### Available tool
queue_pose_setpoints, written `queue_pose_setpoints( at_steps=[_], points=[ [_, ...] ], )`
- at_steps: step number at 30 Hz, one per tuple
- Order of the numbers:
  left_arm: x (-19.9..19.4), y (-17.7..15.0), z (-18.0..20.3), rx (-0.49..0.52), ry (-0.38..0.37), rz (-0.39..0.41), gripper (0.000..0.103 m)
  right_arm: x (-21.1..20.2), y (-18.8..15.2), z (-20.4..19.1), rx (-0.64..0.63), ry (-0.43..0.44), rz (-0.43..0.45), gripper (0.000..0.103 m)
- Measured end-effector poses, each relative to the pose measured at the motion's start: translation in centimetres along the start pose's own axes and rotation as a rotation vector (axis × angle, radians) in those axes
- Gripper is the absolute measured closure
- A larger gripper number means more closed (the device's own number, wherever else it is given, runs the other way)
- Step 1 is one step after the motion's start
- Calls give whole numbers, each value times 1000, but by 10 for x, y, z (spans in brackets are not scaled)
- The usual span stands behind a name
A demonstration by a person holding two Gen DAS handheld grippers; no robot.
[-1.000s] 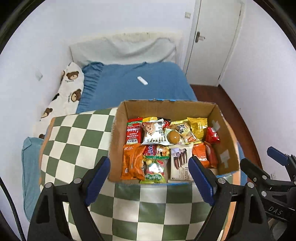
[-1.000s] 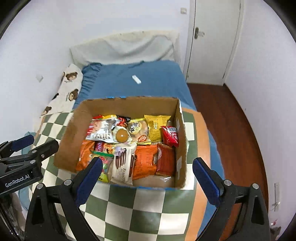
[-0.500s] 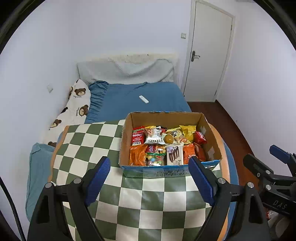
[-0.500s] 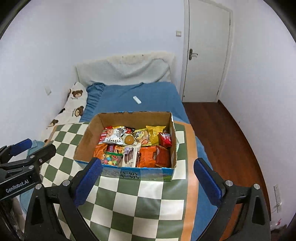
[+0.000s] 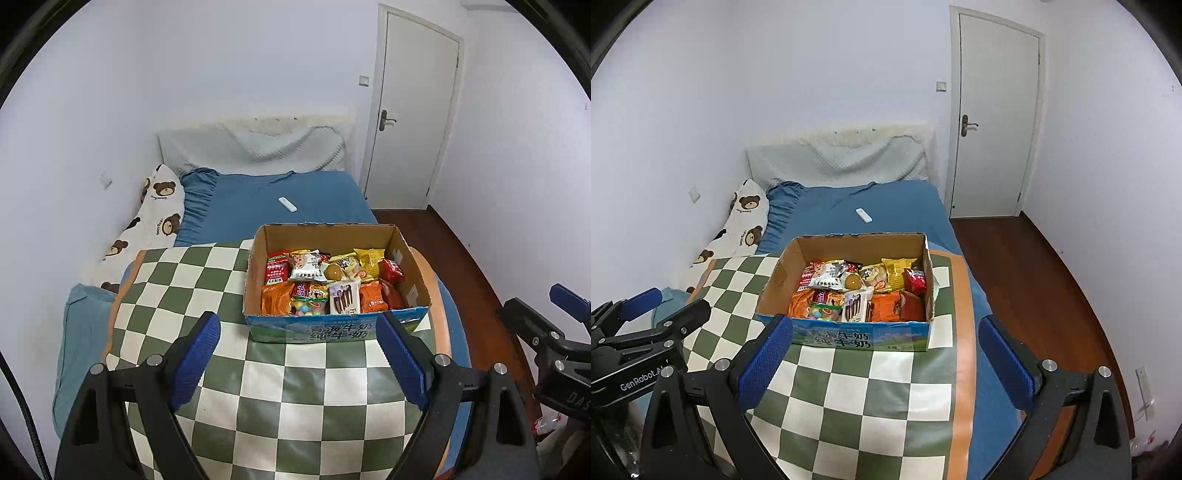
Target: Organize snacks
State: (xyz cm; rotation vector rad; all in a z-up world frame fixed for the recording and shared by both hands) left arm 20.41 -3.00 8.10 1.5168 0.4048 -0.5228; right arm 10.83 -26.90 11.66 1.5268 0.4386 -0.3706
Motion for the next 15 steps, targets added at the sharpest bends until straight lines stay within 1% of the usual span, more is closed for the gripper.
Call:
queue_pose_setpoints(
  at_steps=[1,2,3,8,15],
  points=[
    [0,0,1,1,1,2,9,1,0,0,1,0,0,0],
    [1,1,1,2,2,4,4,2,-1,1,6,2,0,0],
    [3,2,1,3,3,8,2,4,0,1,6,2,0,0],
    [20,6,2,12,22,9,1,22,-3,8,16,-16,3,0],
    [57,6,-1,13,60,-20,1,59,-6,18,27,-58,-8,0]
  ],
)
Point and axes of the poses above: each gripper's, at about its wrist camera, not at the fingertips, and x roughly the way its jaws point, z to its right, y to its top, the point moved 6 cm from there along x, roughly the way its jaws point, and after that the axes turned 10 degrees about z, right-handed, at the moved point
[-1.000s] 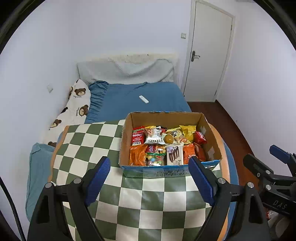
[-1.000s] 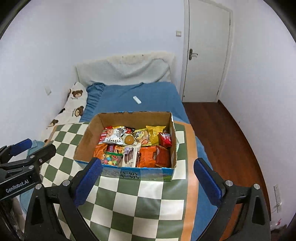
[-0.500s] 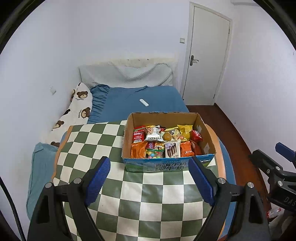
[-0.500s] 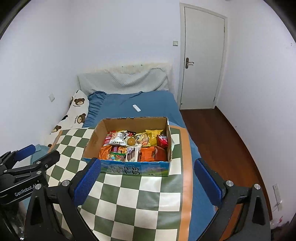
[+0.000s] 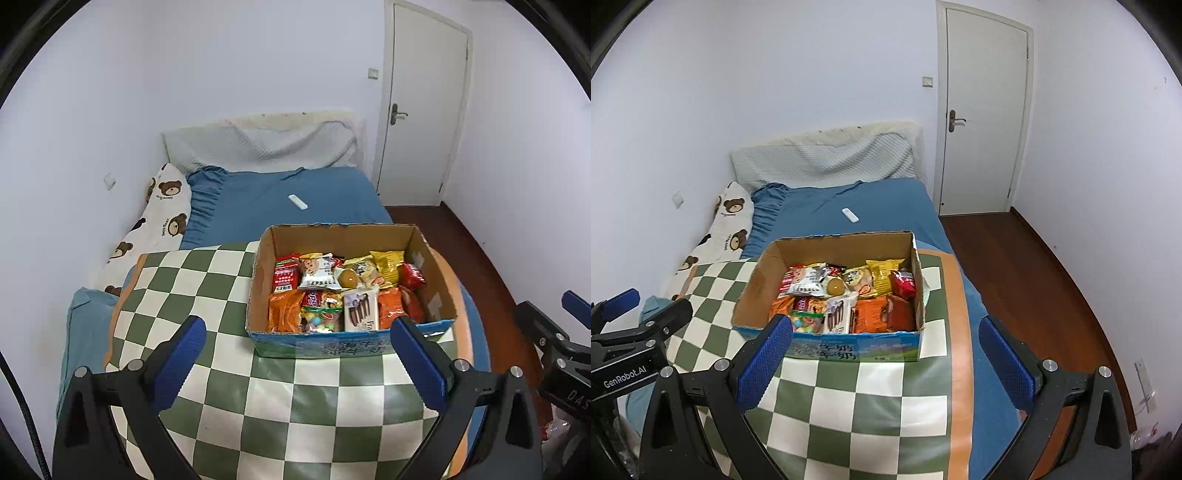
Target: Organize snacks
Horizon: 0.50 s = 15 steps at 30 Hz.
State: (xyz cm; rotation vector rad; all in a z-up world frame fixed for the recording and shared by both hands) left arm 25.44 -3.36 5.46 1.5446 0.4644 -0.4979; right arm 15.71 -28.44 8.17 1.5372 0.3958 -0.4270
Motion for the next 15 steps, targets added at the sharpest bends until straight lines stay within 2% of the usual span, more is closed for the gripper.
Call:
queue_pose_setpoints(
  at_steps=[9,15],
  points=[
    [34,-4,6,12,21,-34,1,46,-9,6,3,-27,-37,0],
    [50,-12,10,13,22,-68,1,62,-13,8,-4,-43,-53,0]
  ],
)
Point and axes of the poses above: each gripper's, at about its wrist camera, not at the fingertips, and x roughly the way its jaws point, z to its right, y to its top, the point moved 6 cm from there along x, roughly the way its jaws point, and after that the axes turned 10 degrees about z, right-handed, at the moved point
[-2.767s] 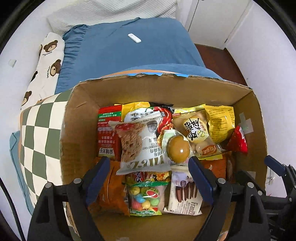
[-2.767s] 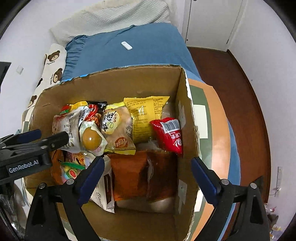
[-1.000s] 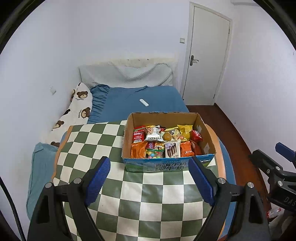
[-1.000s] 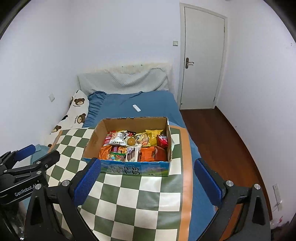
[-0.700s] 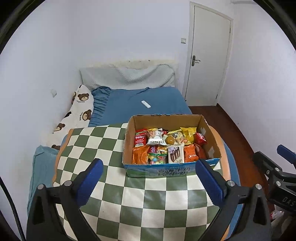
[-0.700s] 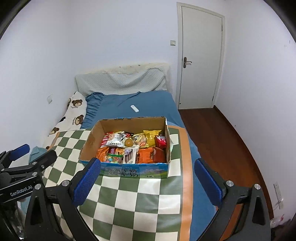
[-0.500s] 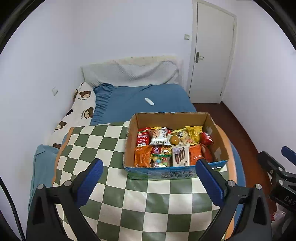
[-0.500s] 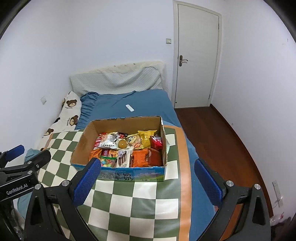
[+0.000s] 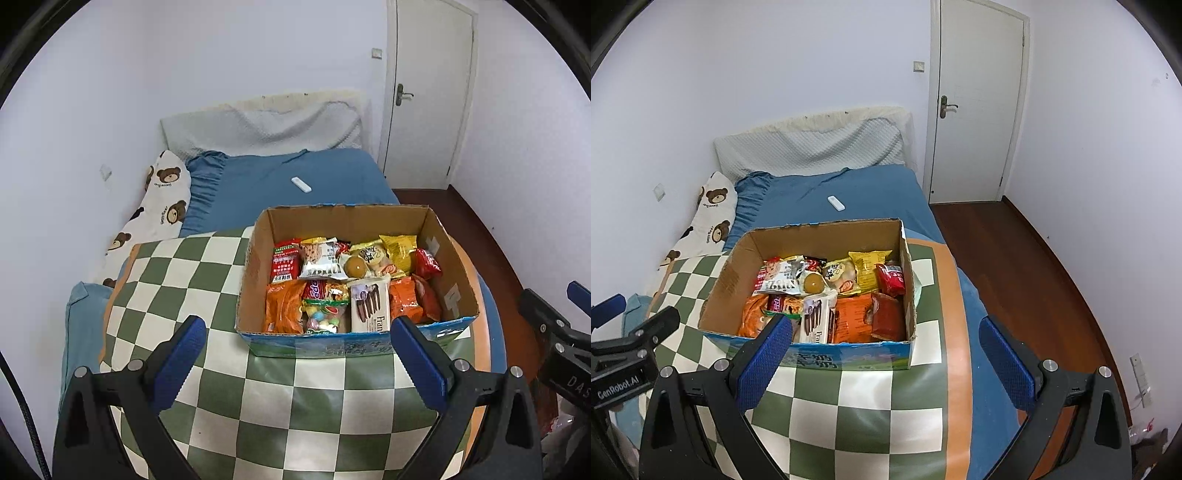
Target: Organize snacks
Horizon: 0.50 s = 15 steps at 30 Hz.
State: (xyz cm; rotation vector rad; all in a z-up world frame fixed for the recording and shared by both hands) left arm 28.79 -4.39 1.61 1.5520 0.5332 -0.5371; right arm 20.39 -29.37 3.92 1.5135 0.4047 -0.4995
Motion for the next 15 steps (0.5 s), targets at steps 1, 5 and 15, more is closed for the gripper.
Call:
queue_pose_setpoints(
  at_steps=[1,5,15],
  points=[
    [2,-1,1,-1,0,-4,1,2,-1,0,0,-1,-3,0],
    [5,-1,1,-3,0,-7,1,6,-4,-1,0,-3,-14,0],
    [8,3,1,-13,-1,-3,1,6,-3,-1,4,-2,-14,0]
  ],
)
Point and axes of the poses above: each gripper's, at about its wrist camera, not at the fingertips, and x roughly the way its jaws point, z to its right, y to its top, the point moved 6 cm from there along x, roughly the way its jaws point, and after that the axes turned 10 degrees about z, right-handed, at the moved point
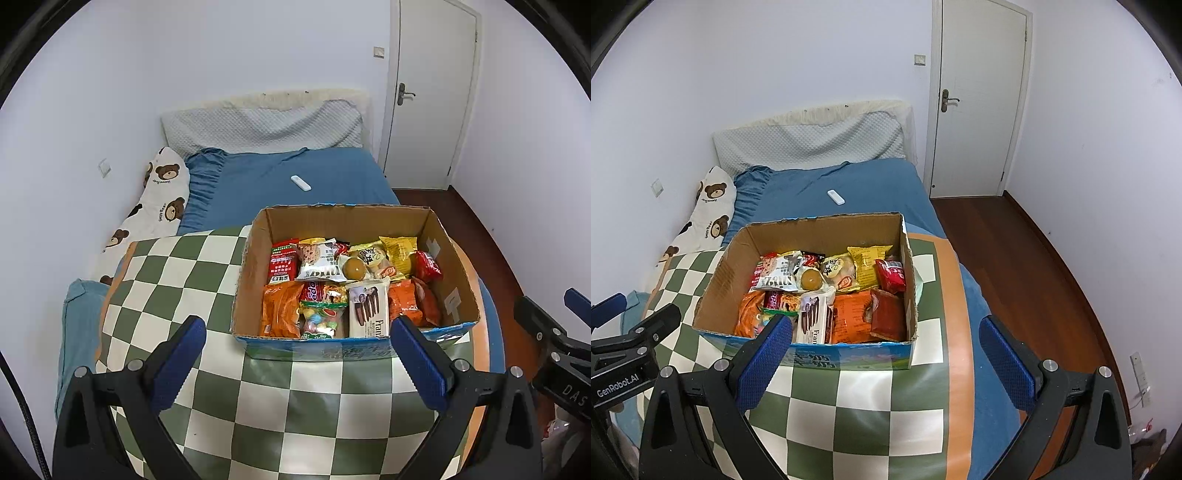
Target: Organize snacks
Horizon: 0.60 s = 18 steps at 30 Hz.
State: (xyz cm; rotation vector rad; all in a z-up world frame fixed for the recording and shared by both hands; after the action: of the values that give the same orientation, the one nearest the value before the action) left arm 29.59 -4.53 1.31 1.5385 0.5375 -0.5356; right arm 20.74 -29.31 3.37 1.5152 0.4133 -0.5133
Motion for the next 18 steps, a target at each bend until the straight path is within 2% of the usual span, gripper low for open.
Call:
queue_pose_setpoints(
  at_steps=[18],
  points=[
    [1,0,2,-9,-9,-7,1,-5,-3,-2,16,-2,-5,0]
  ],
)
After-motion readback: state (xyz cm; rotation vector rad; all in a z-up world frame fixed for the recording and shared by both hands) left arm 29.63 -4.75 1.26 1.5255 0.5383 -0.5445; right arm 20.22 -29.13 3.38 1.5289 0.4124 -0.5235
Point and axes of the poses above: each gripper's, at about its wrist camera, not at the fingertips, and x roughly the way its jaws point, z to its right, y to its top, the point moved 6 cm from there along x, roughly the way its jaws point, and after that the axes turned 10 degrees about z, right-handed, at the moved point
